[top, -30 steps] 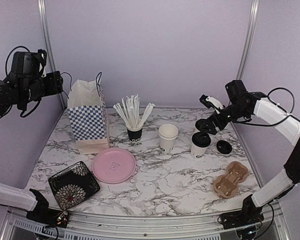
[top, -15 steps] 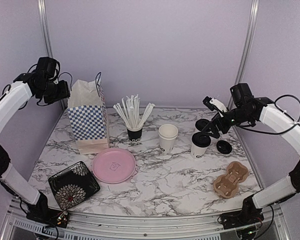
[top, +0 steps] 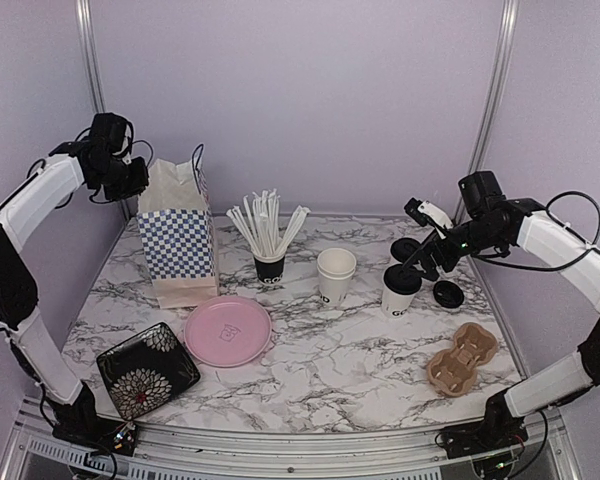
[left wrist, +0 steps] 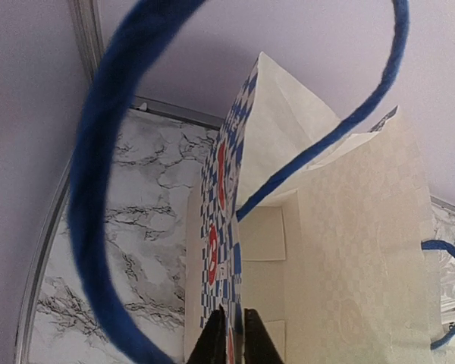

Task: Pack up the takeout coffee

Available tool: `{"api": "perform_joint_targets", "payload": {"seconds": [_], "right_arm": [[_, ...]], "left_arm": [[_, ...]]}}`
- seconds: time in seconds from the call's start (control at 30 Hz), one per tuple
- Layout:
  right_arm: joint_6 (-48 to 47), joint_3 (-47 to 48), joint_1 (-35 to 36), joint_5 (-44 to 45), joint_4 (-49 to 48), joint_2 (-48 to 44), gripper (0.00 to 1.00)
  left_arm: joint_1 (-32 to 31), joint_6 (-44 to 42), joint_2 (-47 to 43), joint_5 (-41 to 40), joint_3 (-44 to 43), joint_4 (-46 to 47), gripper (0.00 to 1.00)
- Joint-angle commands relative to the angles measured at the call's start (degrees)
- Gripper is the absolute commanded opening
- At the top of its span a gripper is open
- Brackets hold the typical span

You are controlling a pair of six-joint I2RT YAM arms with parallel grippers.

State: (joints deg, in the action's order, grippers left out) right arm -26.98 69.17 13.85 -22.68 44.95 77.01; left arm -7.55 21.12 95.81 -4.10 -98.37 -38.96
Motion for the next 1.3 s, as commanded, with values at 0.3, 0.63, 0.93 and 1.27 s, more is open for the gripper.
{"api": "perform_joint_targets", "payload": {"seconds": [0.3,0.63,0.93,1.27], "right_arm": [[1.47,6.44,-0.4,7.95,2.85,1.73,0.97],[1.98,8.18,-1.69,9.01,4.1,3.02,0.99],[-3.91,9.17,-3.21,8.48,7.69,2.03,0.99],[-8.34,6.58,-12.5,10.2,12.17,2.58,0.85]], "left_arm": [[-1.33,-6.46,-0.08,0.93,-15.59,-0.94,0.0],[-11.69,-8.52,-15.37,20.22,-17.43,3.17,0.0],[-19.6,-3.62,-22.44,36.57,-9.18,3.05,0.0],[-32.22,-4.74,-18.87,46.2,-0.42,1.57,0.0]]}}
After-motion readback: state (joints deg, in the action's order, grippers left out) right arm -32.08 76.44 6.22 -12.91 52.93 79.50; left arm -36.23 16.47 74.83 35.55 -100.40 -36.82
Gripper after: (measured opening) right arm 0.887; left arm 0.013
